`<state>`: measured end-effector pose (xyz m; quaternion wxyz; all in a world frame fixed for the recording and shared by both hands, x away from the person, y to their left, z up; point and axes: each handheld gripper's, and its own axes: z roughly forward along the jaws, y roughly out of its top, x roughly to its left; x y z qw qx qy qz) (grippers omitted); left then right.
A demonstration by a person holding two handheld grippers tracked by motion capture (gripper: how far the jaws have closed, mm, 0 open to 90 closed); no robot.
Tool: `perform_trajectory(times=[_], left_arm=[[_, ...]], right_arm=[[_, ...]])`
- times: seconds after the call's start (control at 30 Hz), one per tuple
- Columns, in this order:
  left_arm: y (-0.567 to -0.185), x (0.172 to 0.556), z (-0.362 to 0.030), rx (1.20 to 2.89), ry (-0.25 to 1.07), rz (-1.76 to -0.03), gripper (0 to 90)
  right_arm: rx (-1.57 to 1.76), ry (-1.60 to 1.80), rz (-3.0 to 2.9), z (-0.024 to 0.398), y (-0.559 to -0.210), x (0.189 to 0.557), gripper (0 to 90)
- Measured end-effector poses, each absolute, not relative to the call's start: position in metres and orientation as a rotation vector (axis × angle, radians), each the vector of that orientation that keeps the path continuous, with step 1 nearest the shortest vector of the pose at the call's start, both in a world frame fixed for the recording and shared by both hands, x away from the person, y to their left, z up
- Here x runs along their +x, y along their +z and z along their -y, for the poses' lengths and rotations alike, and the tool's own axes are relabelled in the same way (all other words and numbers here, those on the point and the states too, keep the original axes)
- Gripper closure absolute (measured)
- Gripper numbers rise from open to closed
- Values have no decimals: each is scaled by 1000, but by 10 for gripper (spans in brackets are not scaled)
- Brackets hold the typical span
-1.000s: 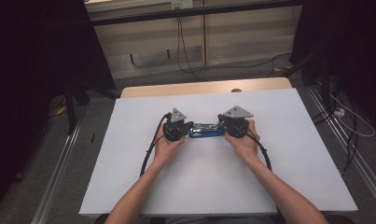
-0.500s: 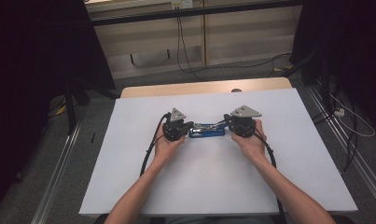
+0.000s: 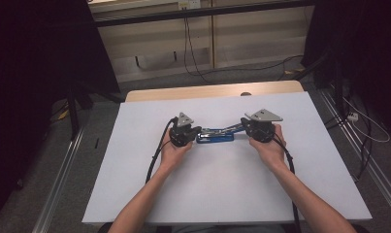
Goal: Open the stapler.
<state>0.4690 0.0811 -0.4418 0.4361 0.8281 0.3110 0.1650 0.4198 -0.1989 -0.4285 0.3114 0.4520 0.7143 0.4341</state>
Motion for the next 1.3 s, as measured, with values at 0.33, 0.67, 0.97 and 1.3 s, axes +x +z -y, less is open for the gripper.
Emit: perform_trajectory(times=[0.33,0.67,0.97,1.3], left_arm=[[-442,468,-80,2052,414,-787,900],[-442,469,-81,2055,414,-782,900],[-442,468,-80,2050,413,-786,900],[-442,469,-81,2053,412,-776,900]], right_arm=[[1207,1144,-1878,207,-430,418,900],[1231,1127,-1892,209,-436,419,900],[1258,1123,-1906,210,-440,420,900],[1253,1114,-1918,209,-444,421,900]])
